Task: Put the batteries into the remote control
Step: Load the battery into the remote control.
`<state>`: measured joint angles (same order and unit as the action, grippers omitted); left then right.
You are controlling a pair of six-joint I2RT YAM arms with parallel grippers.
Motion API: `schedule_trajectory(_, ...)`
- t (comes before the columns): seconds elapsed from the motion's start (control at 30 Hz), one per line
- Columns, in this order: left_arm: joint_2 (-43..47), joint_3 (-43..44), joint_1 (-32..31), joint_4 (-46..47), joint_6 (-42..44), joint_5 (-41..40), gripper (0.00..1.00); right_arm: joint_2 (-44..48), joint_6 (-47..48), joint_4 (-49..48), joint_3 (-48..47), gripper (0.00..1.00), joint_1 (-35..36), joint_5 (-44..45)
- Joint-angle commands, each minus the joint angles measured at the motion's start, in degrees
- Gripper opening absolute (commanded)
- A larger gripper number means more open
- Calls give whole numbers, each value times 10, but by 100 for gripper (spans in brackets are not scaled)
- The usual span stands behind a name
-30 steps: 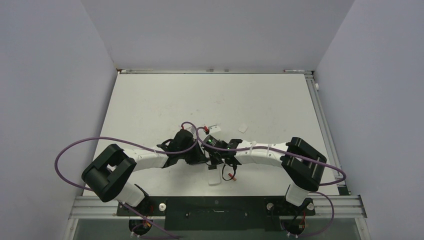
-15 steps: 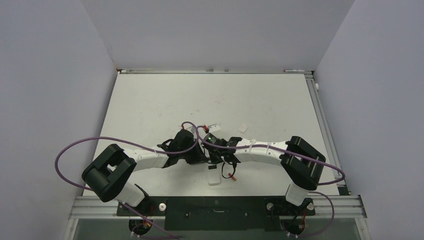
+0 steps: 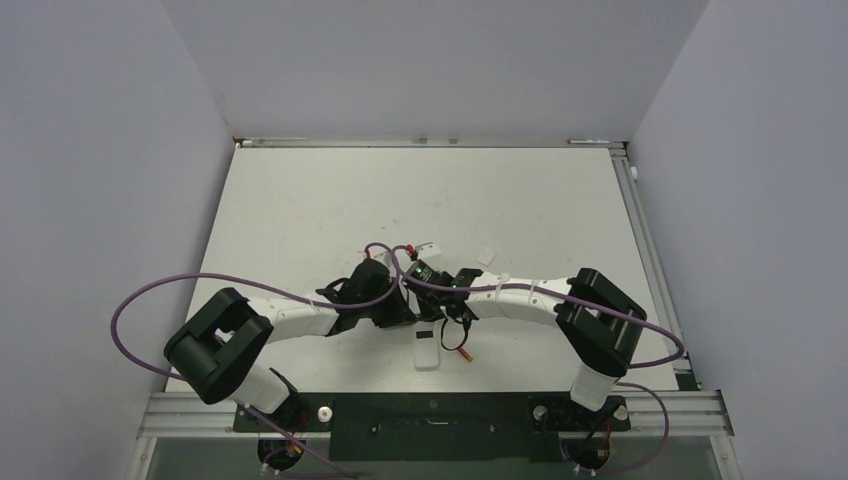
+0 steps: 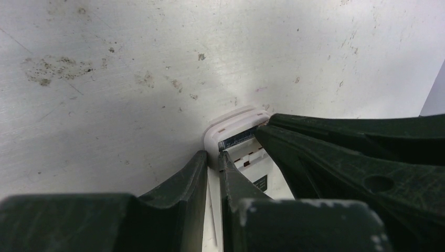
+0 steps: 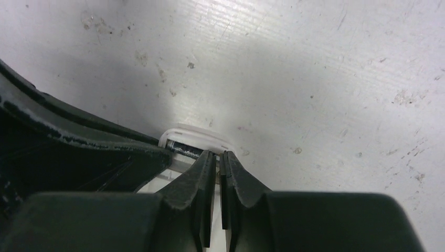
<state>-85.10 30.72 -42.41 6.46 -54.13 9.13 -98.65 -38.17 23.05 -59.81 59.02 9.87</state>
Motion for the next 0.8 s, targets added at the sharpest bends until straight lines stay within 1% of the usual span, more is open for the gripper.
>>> schedule_trajectory(0.0, -31, 6, -20, -8, 21, -19, 0, -19, -22, -122, -29, 9, 10, -53)
schedule_trajectory(0.3, -32, 7, -20, -12, 18, -19, 0, -21, -25, -127, -14, 8, 10, -58)
schedule_trajectory(0.5, -30, 11, -20, -19, 9, -19, 0, -7, -22, -116, -15, 9, 4, -43)
schedule_trajectory(0.53, -28, 11, -20, -19, 7, -19, 2, -2, -20, -112, -14, 9, 1, -38)
schedule_trajectory(0.6, -23, 10, -20, -21, 4, -19, 9, 11, -15, -104, -10, 11, -3, -26)
schedule_trajectory(0.67, -18, 11, -19, -25, 1, -18, 19, 26, -9, -91, -3, 17, -8, -16)
schedule_trajectory(0.7, -15, 12, -19, -26, 0, -19, 22, 36, -6, -85, 2, 21, -10, -11)
schedule_trajectory(0.77, -8, 15, -18, -31, 3, -19, 25, 58, -2, -76, 16, 28, -14, 2)
